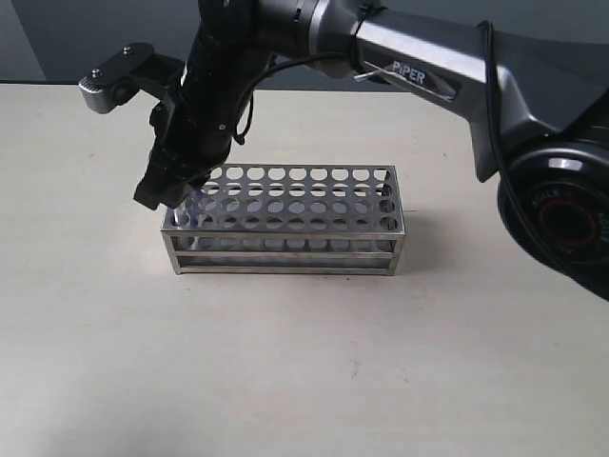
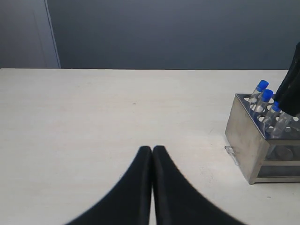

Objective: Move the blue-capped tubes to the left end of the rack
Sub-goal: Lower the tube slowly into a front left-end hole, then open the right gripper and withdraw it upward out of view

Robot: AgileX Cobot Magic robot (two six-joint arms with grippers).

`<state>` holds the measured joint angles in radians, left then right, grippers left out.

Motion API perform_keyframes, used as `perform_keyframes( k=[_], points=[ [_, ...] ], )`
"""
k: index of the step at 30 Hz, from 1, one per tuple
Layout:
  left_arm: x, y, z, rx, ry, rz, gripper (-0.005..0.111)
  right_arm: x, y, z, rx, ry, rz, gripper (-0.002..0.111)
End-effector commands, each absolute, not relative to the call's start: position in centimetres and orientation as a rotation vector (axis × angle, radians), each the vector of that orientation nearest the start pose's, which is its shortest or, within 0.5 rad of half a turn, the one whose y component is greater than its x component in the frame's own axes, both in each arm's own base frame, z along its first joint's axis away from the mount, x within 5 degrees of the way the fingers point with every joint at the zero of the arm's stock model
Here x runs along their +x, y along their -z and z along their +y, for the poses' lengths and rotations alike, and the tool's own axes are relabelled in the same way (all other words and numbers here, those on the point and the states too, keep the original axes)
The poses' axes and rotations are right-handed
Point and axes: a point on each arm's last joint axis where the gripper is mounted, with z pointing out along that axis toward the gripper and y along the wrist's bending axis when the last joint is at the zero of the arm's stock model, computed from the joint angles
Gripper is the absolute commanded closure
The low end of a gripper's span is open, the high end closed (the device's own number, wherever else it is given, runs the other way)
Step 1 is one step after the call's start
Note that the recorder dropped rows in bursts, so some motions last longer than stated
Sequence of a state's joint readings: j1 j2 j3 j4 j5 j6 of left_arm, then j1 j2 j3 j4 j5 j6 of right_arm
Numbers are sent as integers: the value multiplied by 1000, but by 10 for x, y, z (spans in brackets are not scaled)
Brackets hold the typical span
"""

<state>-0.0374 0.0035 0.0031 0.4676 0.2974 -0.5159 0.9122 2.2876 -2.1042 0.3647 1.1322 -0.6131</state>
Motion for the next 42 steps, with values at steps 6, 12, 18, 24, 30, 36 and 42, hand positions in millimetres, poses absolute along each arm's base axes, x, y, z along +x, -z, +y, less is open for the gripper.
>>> perform_keyframes(
  k=[6, 12, 18, 24, 30, 36, 42],
  points=[
    [55, -190, 9, -113, -34, 1739, 106, 276, -234, 411, -1836, -600, 2128, 108],
    [55, -190, 9, -113, -34, 1739, 106, 274, -241, 407, -1848, -580, 2139, 101],
    [55, -190, 9, -113, -34, 1739, 106, 272, -250, 405, -1840, -580, 2123, 75],
    [55, -190, 9, -114, -35, 1740, 106, 272, -251, 405, -1827, -583, 2128, 75],
    [55, -190, 9, -114, -35, 1740, 106, 273, -255, 404, -1822, -565, 2119, 75],
    [55, -190, 9, -114, -35, 1740, 106, 279, -287, 387, -1688, -363, 2133, 78],
    [55, -190, 9, -114, -35, 1740, 106, 275, -346, 359, -1569, -253, 2051, 104]
  ],
)
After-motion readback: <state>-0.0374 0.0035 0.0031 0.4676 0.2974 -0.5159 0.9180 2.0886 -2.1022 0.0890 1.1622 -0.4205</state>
